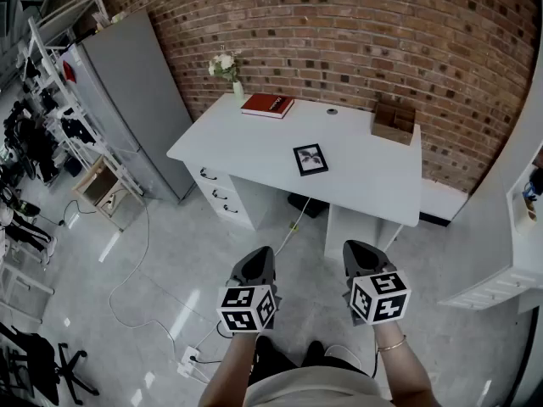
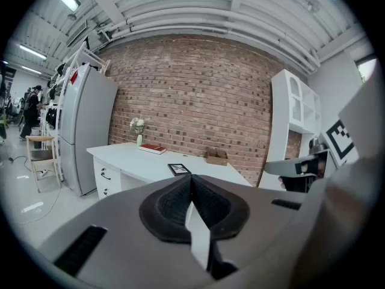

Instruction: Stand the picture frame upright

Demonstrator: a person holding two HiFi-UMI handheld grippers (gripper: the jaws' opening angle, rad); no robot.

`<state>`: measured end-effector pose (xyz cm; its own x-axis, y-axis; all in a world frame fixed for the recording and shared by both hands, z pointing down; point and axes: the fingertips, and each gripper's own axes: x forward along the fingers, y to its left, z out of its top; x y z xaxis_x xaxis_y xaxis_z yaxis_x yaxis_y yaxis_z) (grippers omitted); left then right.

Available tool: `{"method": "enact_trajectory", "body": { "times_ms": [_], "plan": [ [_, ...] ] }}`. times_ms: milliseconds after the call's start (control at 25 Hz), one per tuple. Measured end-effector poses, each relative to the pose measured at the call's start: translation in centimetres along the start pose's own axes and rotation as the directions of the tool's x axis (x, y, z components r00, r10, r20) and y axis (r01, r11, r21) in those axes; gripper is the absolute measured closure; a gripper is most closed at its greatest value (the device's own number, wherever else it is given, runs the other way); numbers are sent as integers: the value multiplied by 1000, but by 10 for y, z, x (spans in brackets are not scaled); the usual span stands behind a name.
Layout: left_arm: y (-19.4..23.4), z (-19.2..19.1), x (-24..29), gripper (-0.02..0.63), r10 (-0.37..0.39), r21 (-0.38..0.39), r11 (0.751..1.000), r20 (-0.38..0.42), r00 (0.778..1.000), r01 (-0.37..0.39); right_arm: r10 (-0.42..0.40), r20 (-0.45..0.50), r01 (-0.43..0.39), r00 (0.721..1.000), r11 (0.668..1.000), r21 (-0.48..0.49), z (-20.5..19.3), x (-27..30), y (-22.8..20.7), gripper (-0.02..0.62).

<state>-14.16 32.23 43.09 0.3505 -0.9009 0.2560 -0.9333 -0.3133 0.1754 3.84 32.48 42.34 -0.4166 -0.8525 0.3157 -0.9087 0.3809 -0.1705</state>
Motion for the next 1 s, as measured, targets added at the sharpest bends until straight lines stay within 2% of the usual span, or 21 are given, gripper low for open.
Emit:
{"method": "enact_trajectory", "body": {
  "times_ms": [320, 520, 640, 840, 1000],
  "plan": [
    [-7, 3, -2, 614, 10, -11, 1000, 22, 1000, -10, 3, 16, -2, 1000, 999, -51, 2, -8, -1, 592],
    [-13, 1, -1, 612, 9, 2, 1000, 9, 1000, -9, 10, 54, -10, 998, 1000, -10, 5, -11, -4, 592],
    [-15, 2, -2, 576, 8, -1, 1000, 11, 1000, -8, 16, 62, -16, 998, 1000, 1, 9, -11, -5, 588],
    [-17, 4, 0, 532, 13, -18, 1000, 25, 1000, -13, 47, 51, -48, 998, 999, 8, 9, -10, -8, 517],
    [-16, 4, 5, 509, 19, -47, 999, 24, 1000, -18, 67, 47, -68, 997, 998, 16, 11, -8, -11, 499]
  ]
}}
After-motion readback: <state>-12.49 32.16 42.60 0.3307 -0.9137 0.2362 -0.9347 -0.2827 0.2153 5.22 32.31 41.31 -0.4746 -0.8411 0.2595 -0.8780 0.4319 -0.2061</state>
